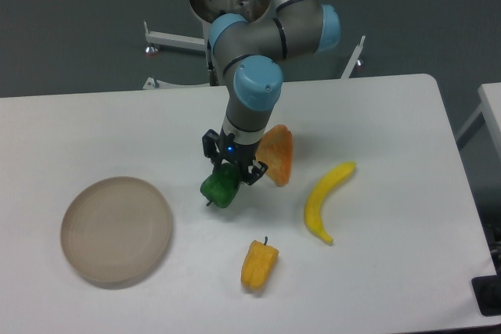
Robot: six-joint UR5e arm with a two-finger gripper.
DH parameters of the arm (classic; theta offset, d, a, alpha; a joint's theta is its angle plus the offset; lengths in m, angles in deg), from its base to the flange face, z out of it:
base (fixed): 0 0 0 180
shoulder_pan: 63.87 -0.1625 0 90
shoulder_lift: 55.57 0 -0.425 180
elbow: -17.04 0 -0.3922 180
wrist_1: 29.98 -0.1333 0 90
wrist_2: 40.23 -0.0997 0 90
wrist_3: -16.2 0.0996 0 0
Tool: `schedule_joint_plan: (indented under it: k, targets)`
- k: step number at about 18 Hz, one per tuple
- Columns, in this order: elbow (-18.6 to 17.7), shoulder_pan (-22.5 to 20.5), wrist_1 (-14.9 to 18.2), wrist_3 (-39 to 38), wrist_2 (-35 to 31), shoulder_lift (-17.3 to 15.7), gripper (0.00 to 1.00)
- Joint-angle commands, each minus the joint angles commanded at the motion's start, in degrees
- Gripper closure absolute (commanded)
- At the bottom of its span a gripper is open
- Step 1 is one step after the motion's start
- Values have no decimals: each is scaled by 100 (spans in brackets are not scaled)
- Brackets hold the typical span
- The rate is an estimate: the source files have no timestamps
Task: Place the green pepper on the table
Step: 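Lower the green pepper onto the table beside the orange sponge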
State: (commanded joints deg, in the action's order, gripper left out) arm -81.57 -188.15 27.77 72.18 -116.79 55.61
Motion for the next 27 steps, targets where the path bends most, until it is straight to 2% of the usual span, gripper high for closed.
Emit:
schedule_joint_plan:
  k: [13, 27]
  targets:
    - [-35, 0, -9, 159, 71, 62, 73]
    - [26, 0, 0, 106, 71, 114, 68]
